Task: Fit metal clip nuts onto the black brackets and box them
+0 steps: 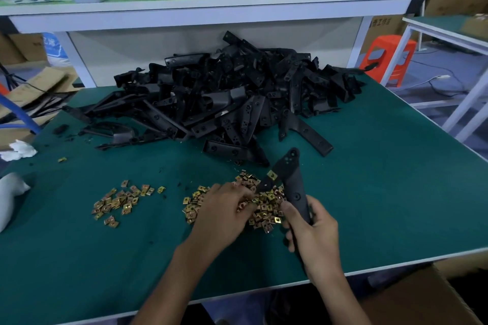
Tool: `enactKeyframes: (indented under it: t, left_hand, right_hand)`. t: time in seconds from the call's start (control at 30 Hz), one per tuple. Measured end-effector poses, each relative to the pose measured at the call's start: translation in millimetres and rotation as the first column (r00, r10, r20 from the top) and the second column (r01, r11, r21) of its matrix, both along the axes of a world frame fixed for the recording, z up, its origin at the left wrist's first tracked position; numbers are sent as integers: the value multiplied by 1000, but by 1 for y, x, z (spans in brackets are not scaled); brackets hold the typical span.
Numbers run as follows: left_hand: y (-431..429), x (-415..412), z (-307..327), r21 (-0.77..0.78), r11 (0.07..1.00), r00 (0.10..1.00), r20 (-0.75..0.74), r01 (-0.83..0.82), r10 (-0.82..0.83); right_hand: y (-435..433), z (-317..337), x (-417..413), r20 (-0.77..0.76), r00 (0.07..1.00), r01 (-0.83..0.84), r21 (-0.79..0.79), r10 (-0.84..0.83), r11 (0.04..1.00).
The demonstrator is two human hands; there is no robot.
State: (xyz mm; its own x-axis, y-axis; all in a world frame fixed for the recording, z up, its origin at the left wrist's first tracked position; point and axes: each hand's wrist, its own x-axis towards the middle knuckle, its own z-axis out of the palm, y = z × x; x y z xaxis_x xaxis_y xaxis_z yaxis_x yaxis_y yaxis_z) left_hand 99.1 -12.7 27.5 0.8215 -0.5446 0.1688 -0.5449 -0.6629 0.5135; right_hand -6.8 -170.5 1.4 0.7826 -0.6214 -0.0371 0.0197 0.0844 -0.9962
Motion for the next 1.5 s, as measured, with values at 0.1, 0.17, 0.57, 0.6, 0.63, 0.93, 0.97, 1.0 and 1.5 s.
enactKeyframes:
  t: [0.1, 0.17, 0.57, 0.6, 0.63, 0.93, 0.97, 1.0, 1.5]
  left_hand:
    - [-10, -1, -10, 187, 982, 998, 63, -8, -3]
    - [-15, 2, -12, 208, 978, 997, 78, -28, 12]
    - [-10, 7, -1, -97, 993, 998, -34, -63, 60]
    - [-8, 7, 3, -191, 976, 990, -117, -106, 84]
    - [-7, 7, 8, -278, 947, 971, -214, -162, 104]
    - [9, 14, 29, -544, 787, 877, -481, -292, -7]
    - [10, 14, 29, -541, 792, 883, -470, -284, -4]
    - [11, 14, 28, -545, 789, 886, -464, -284, -1]
    - [1, 4, 44, -680, 630, 801, -580, -375, -150]
  right_hand:
    - [1, 0, -1, -1, 1000, -15, -11, 15, 1000]
    - [3, 0, -1, 2, 1000, -18, -6, 18, 1000]
    - [3, 0, -1, -28, 999, -39, -44, 37, 998]
    - [4, 0, -1, -28, 999, -42, -49, 41, 998]
    - [4, 0, -2, -27, 999, -48, -57, 46, 997]
    - [7, 3, -4, -41, 994, -102, -145, 97, 984]
    - [7, 4, -4, -43, 994, -108, -157, 102, 982]
    - [8, 4, -4, -47, 993, -115, -171, 109, 979]
    - [7, 0, -4, -82, 987, -154, -220, 139, 963]
